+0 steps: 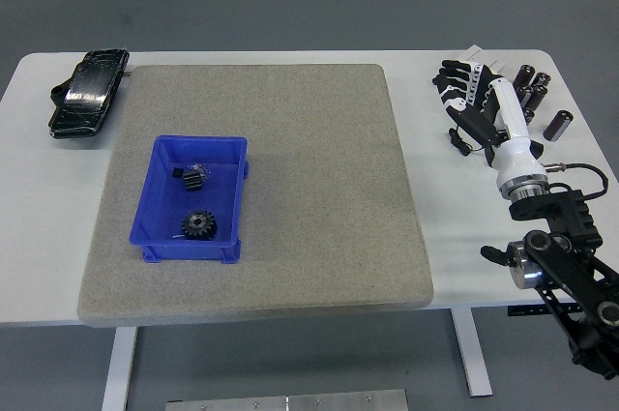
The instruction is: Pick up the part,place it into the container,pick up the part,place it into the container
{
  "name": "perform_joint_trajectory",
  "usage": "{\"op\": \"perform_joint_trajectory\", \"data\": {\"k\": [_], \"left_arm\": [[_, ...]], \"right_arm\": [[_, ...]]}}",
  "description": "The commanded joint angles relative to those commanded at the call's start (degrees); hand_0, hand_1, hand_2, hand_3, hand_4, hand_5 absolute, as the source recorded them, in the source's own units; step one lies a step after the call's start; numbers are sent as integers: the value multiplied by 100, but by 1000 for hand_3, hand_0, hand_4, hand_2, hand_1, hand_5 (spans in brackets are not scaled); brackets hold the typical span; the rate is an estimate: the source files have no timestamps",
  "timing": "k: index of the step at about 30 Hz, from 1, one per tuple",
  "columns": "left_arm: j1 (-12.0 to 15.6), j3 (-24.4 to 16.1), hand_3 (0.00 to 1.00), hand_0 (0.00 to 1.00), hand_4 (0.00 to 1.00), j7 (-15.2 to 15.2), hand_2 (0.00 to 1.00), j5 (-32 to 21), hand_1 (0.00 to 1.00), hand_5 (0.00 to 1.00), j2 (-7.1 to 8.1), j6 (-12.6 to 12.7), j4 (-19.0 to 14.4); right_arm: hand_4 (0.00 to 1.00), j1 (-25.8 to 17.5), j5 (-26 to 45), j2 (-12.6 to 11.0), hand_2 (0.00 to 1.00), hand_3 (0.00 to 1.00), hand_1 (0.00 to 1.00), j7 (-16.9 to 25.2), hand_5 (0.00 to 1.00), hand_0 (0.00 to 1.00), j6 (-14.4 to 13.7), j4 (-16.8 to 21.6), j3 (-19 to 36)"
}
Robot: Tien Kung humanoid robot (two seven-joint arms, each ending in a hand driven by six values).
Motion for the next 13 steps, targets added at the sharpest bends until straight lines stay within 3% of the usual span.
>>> {"op": "perform_joint_trajectory", "data": {"k": [13], "left_arm": [[1,-45,581,681,642,90,605,-56,635,248,92,81,-58]], "right_arm": [[695,-99,9,137,722,687,710,-25,428,745,79,-180,57]]}}
